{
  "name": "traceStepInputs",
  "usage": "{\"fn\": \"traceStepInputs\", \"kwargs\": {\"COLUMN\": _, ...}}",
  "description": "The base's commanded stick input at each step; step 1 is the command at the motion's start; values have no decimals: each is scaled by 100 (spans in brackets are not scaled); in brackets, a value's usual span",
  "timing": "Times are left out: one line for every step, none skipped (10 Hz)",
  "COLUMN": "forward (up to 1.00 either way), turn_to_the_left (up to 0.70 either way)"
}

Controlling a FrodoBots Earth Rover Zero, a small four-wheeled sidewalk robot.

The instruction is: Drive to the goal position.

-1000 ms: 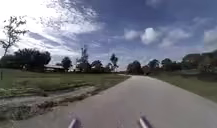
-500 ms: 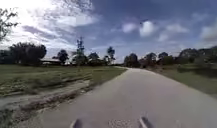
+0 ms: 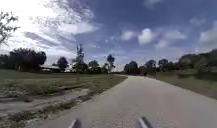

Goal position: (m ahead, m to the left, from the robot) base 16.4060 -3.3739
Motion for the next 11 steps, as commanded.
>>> {"fn": "traceStepInputs", "kwargs": {"forward": 69, "turn_to_the_left": 3}}
{"fn": "traceStepInputs", "kwargs": {"forward": 69, "turn_to_the_left": 3}}
{"fn": "traceStepInputs", "kwargs": {"forward": 69, "turn_to_the_left": 3}}
{"fn": "traceStepInputs", "kwargs": {"forward": 69, "turn_to_the_left": 3}}
{"fn": "traceStepInputs", "kwargs": {"forward": 69, "turn_to_the_left": 3}}
{"fn": "traceStepInputs", "kwargs": {"forward": 69, "turn_to_the_left": 3}}
{"fn": "traceStepInputs", "kwargs": {"forward": 69, "turn_to_the_left": 3}}
{"fn": "traceStepInputs", "kwargs": {"forward": 69, "turn_to_the_left": 3}}
{"fn": "traceStepInputs", "kwargs": {"forward": 69, "turn_to_the_left": 3}}
{"fn": "traceStepInputs", "kwargs": {"forward": 69, "turn_to_the_left": 3}}
{"fn": "traceStepInputs", "kwargs": {"forward": 69, "turn_to_the_left": 3}}
